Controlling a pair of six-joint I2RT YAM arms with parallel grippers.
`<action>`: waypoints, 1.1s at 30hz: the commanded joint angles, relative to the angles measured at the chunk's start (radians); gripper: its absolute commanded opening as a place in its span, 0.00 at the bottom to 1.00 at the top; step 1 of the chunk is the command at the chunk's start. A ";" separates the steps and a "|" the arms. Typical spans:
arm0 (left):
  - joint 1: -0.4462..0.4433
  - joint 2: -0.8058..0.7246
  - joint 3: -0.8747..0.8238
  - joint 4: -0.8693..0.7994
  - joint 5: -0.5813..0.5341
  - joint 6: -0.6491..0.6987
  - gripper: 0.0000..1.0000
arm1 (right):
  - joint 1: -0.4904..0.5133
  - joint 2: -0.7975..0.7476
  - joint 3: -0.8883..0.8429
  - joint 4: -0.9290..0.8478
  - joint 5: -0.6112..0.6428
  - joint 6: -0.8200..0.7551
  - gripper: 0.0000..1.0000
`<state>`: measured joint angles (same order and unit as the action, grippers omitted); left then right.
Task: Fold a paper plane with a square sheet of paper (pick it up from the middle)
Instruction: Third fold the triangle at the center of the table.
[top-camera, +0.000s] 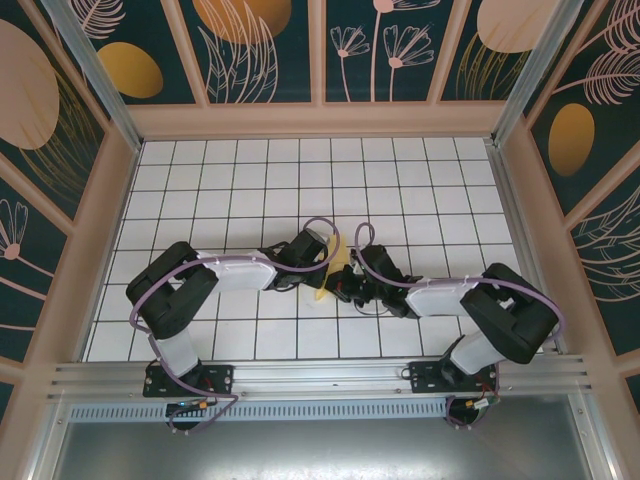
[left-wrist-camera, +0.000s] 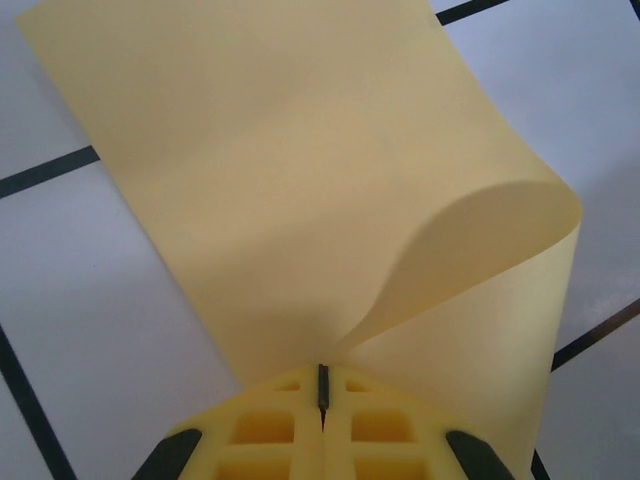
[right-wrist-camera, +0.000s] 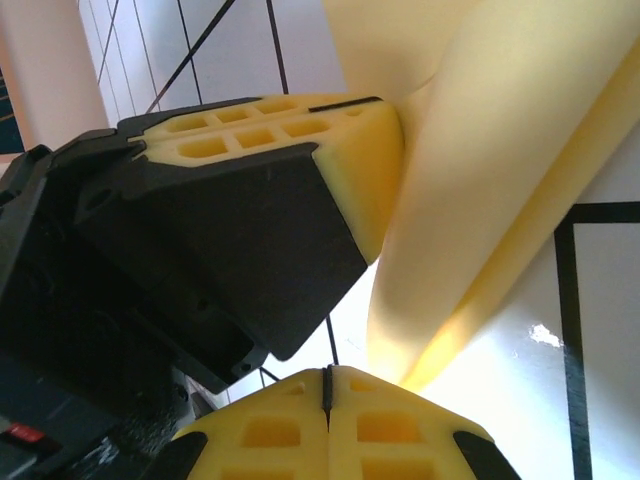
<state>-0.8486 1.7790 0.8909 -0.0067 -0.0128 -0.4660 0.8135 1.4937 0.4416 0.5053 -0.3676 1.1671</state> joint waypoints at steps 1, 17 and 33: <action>0.005 0.027 0.011 -0.019 0.050 -0.024 0.00 | 0.014 0.034 0.009 0.051 -0.022 0.021 0.00; 0.004 -0.014 0.001 -0.023 0.040 -0.057 0.00 | 0.013 0.077 0.029 0.037 -0.039 0.016 0.00; 0.004 -0.048 -0.024 0.006 0.020 -0.054 0.00 | -0.260 0.021 0.224 -0.308 -0.023 -0.305 0.00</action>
<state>-0.8486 1.7473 0.8700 -0.0040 0.0032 -0.5106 0.5735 1.4536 0.5701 0.3080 -0.3462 0.9989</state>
